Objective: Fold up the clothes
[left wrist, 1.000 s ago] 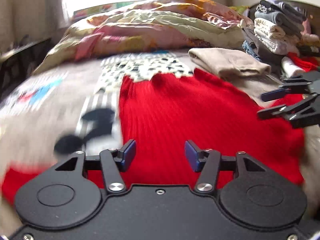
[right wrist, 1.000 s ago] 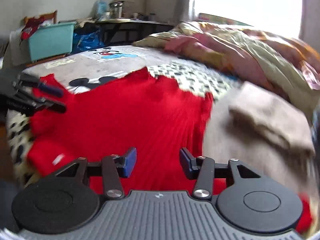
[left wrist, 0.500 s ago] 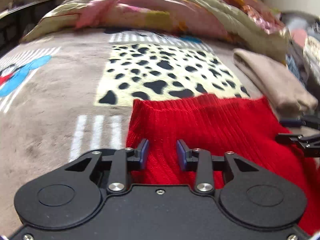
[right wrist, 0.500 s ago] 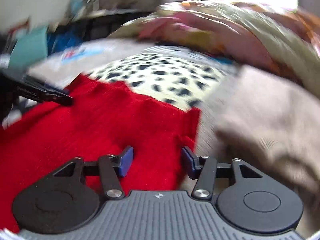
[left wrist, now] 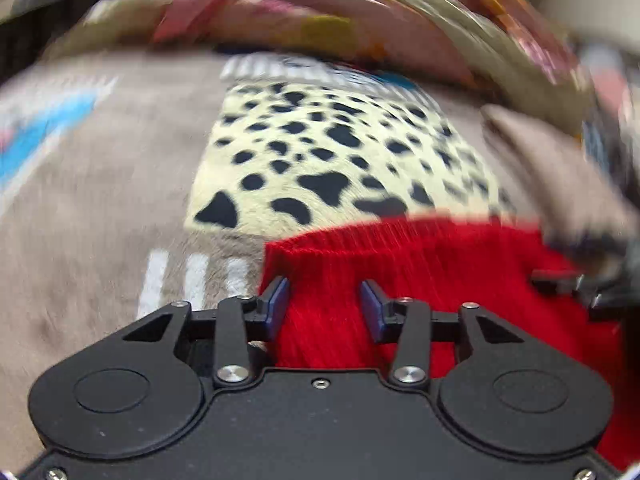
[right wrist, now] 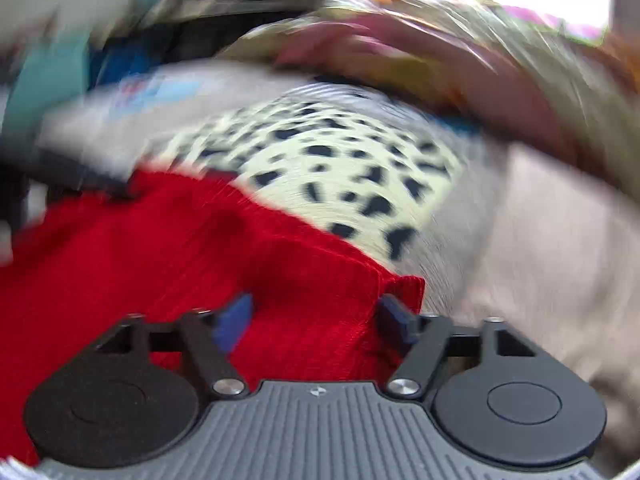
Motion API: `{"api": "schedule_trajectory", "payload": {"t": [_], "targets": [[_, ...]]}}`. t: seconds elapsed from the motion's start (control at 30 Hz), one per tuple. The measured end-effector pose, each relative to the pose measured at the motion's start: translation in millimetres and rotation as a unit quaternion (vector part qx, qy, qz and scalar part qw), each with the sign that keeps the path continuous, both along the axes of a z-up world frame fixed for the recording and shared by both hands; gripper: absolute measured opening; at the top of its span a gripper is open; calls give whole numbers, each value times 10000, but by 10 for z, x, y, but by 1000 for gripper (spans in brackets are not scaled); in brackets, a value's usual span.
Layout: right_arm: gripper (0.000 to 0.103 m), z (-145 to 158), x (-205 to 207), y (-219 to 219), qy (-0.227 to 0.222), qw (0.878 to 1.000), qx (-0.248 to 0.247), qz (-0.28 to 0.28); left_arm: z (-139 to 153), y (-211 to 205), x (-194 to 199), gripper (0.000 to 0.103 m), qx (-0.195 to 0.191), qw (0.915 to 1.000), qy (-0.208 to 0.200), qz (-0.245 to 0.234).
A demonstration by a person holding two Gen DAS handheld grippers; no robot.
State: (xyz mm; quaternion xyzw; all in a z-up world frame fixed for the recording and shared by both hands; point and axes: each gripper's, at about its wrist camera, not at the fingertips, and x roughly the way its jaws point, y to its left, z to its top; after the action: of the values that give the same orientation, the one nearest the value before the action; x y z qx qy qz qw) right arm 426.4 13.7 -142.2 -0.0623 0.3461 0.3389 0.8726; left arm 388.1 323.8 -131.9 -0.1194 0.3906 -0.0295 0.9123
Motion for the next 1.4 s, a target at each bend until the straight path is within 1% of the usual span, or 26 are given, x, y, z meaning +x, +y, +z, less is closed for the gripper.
{"api": "schedule_trajectory", "payload": {"t": [0.03, 0.1, 0.13, 0.23, 0.37, 0.47, 0.5, 0.53, 0.57, 0.6, 0.67, 0.73, 0.8, 0.83, 0.9, 0.93, 0.97, 1.0, 1.03, 1.1, 1.17, 1.23, 1.27, 1.3, 1.33, 1.4], "targets": [[65, 23, 30, -57, 104, 9999, 91, -85, 68, 21, -22, 41, 30, 10000, -32, 68], [62, 98, -40, -74, -26, 9997, -210, -115, 217, 32, -180, 42, 343, 9990, -261, 68], [60, 135, -93, -113, -85, 9995, -255, -171, 275, 74, -302, 42, 313, 9989, -358, 48], [58, 277, -391, -297, -503, 9979, -301, -288, 449, 146, -849, 42, 327, 9969, -704, 121], [58, 397, -1065, -481, -920, 9954, -263, 95, 529, 134, -1740, 42, 501, 9918, -1137, 293], [57, 399, -1714, -576, -1205, 9912, -319, 442, 393, 138, -2443, 43, 689, 9852, -1442, 619], [58, 337, -1936, -605, -1237, 9902, -394, 521, 270, 124, -2582, 47, 732, 9852, -1386, 692], [60, 252, -2097, -607, -1182, 9897, -504, 626, 87, 112, -2657, 54, 957, 9863, -1094, 784], [61, 153, -2251, -632, -1191, 9888, -603, 661, -97, 101, -2733, 53, 1180, 9859, -800, 873], [62, 33, -2398, -690, -1296, 9875, -685, 588, -219, 110, -2821, 53, 1237, 9851, -681, 983], [63, -24, -2576, -867, -1216, 9909, -471, 321, -205, 201, -3024, 51, 754, 9829, -1089, 1282], [62, 61, -2684, -1056, -1155, 9931, -199, 13, -65, 233, -3068, 51, 731, 9758, -1402, 1511], [62, 101, -2683, -1189, -1213, 9922, -97, -274, 49, 276, -2991, 52, 741, 9724, -1673, 1449], [63, 118, -2665, -1252, -1234, 9914, -46, -426, 44, 312, -2897, 55, 812, 9734, -1622, 1400], [65, 138, -2616, -1391, -1210, 9898, 96, -746, -109, 453, -2633, 59, 1067, 9769, -1013, 1550], [69, 121, -2563, -1483, -1066, 9896, 244, -938, -217, 583, -2565, 61, 892, 9767, -683, 1829], [69, 104, -2511, -1576, -922, 9885, 392, -1130, -220, 654, -2610, 60, 531, 9735, -880, 2044], [64, 87, -2458, -1668, -776, 9867, 539, -1320, -165, 666, -2659, 59, 257, 9711, -918, 2189], [60, 70, -2406, -1760, -631, 9841, 687, -1510, -95, 618, -2724, 59, 149, 9697, -984, 2231], [61, 103, -2413, -1902, -702, 9788, 807, -1748, 20, 405, -2889, 59, 198, 9686, -1292, 2117], [61, 139, -2410, -1996, -822, 9758, 811, -1857, 53, 187, -3009, 59, 61, 9690, -1490, 1968], [62, 129, -2316, -2018, -802, 9751, 573, -1987, 37, -67, -3083, 59, -5, 9715, -1660, 1692], [62, 81, -2247, -2035, -630, 9739, 453, -2133, 21, -210, -3101, 59, 88, 9741, -1692, 1498], [63, 23, -2186, -2058, -503, 9733, 373, -2210, -6, -321, -3119, 59, 194, 9768, -1673, 1323], [63, 1, -2177, -2051, -580, 9737, 292, -2186, -74, -422, -3094, 61, 294, 9807, -1557, 1142], [64, -17, -2230, -1986, -803, 9743, 48, -2105, -287, -576, -3010, 65, 652, 9877, -1104, 891]]}}
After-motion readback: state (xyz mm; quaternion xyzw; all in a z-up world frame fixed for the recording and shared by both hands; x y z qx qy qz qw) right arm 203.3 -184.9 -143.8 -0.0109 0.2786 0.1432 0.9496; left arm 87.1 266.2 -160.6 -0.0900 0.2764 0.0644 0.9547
